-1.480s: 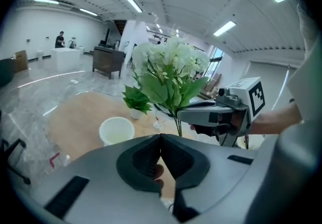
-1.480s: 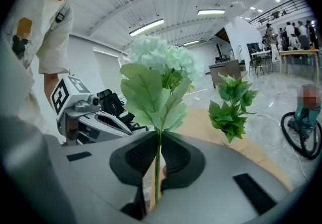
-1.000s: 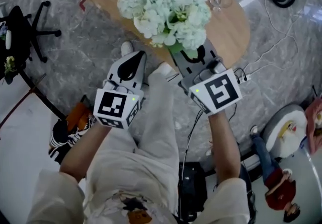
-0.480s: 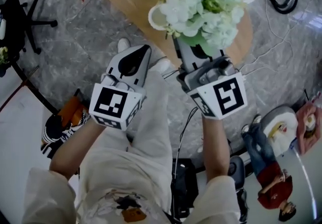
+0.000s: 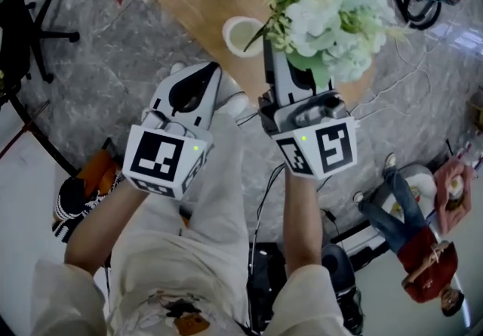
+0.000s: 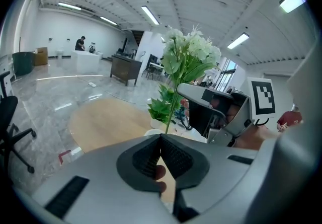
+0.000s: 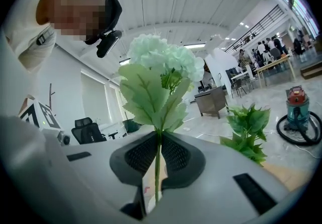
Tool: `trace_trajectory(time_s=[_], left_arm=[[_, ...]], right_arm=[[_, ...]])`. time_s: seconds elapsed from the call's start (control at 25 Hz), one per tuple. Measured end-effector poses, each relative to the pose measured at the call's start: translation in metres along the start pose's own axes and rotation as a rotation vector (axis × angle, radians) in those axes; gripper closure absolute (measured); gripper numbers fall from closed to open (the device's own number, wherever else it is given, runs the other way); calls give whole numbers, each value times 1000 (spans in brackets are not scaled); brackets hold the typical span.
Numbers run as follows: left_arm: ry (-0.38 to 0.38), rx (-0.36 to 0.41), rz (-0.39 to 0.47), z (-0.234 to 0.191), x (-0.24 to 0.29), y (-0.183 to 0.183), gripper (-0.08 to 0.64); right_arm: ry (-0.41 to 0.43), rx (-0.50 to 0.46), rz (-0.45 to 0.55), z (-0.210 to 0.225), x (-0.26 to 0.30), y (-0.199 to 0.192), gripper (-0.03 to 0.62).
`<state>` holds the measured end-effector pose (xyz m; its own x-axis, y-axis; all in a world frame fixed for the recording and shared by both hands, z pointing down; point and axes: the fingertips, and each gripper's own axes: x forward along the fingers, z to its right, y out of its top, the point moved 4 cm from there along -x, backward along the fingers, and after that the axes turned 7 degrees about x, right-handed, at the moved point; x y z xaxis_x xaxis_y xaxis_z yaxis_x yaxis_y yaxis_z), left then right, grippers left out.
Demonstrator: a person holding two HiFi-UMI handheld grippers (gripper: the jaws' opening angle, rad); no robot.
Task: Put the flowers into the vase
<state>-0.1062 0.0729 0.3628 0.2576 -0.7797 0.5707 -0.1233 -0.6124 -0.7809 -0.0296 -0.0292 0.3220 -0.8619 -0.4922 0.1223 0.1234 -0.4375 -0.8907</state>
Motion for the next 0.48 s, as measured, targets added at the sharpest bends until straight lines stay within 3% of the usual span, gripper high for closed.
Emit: trace_trajectory(time_s=[0.48], left_arm=[[-2, -32, -9, -5, 14, -21, 552]], right_arm=[[-19, -20, -26, 7, 7, -23, 568]])
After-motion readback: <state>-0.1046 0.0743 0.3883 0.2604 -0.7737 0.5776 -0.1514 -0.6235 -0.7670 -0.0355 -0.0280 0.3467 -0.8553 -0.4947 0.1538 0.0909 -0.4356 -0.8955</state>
